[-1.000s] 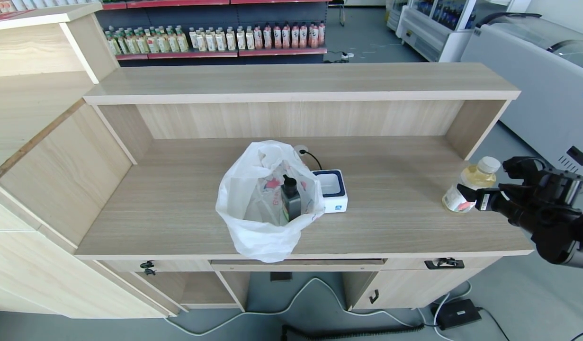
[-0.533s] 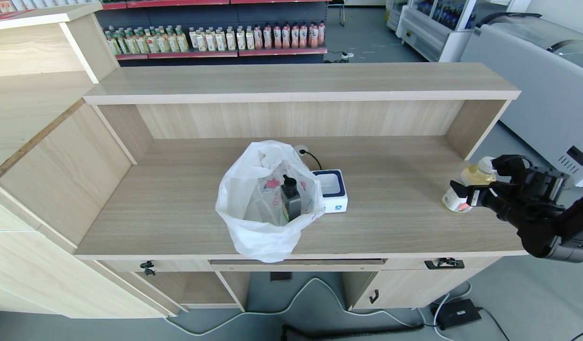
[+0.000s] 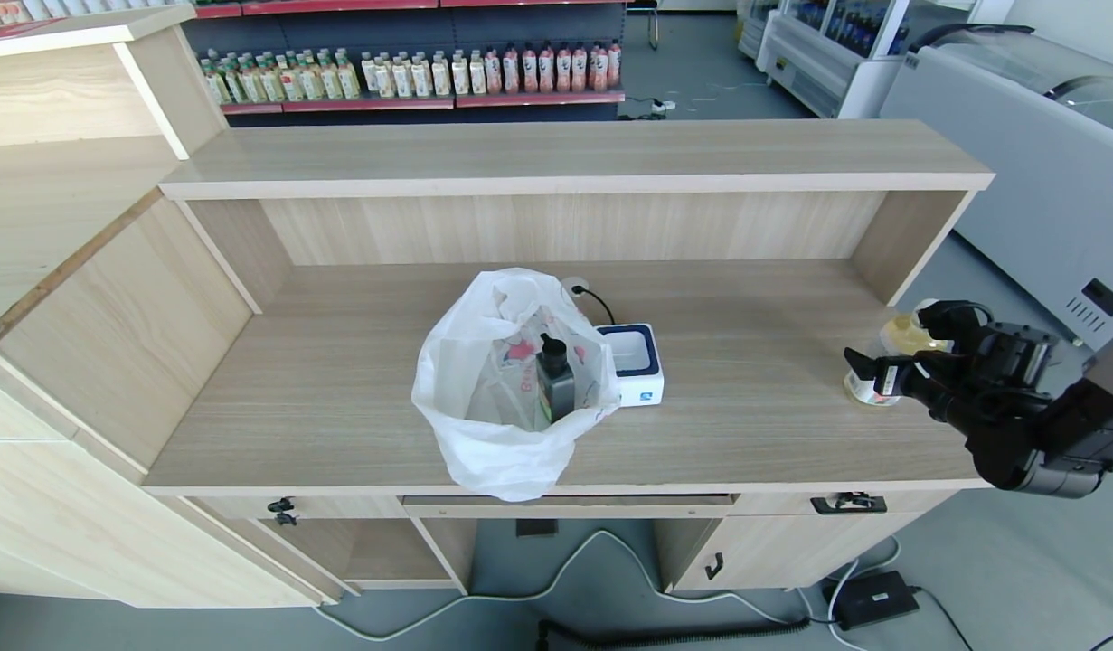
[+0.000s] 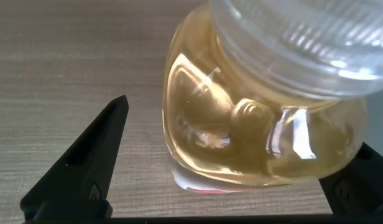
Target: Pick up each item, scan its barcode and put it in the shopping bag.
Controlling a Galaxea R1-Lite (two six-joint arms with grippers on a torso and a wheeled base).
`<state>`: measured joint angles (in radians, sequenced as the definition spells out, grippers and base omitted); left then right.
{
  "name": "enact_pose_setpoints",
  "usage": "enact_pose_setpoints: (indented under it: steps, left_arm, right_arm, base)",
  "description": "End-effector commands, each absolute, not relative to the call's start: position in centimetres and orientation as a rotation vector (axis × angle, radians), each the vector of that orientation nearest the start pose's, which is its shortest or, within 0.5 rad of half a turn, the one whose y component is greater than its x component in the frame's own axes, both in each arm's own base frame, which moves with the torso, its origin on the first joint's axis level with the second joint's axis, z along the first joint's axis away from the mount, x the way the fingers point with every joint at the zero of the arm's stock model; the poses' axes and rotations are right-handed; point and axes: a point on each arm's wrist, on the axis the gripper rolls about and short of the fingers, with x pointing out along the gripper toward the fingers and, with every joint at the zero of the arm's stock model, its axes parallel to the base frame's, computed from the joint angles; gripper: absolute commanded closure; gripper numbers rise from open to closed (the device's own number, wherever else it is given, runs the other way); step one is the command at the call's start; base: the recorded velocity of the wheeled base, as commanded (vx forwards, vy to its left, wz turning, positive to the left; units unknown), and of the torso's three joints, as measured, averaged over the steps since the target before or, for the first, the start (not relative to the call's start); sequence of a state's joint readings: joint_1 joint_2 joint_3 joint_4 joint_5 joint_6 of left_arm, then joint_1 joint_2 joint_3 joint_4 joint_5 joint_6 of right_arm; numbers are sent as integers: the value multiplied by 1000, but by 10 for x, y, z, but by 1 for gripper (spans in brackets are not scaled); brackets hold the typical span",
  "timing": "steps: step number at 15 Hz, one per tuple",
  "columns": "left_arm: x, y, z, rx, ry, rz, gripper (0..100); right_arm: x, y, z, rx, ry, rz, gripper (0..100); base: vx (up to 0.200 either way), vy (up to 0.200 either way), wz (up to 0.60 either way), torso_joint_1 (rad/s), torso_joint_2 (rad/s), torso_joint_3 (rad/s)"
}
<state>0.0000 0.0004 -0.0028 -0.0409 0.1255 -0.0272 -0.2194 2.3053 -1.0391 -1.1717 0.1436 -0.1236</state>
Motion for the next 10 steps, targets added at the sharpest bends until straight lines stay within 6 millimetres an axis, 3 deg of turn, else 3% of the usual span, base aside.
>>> enact_pose_setpoints:
  steps: [1, 7, 8, 10]
  left_arm:
    - [-23, 3, 80, -30, -45, 125, 0]
    - [-23, 3, 81, -30, -46, 125, 0]
    - [-23, 3, 80, -30, -45, 125, 0]
    - [-23, 3, 81, -30, -46, 125, 0]
  right_arm:
    - [422, -91, 65, -107, 95, -69, 0]
    - [429, -89, 59, -129, 97, -61, 0]
    - [430, -89, 59, -130, 92, -61, 100]
    - [434, -89, 57, -132, 86, -58, 100]
  base:
    - [0, 0, 0, 0, 0, 0]
    - [0, 0, 0, 0, 0, 0]
    - [0, 0, 0, 0, 0, 0]
    - [0, 0, 0, 0, 0, 0]
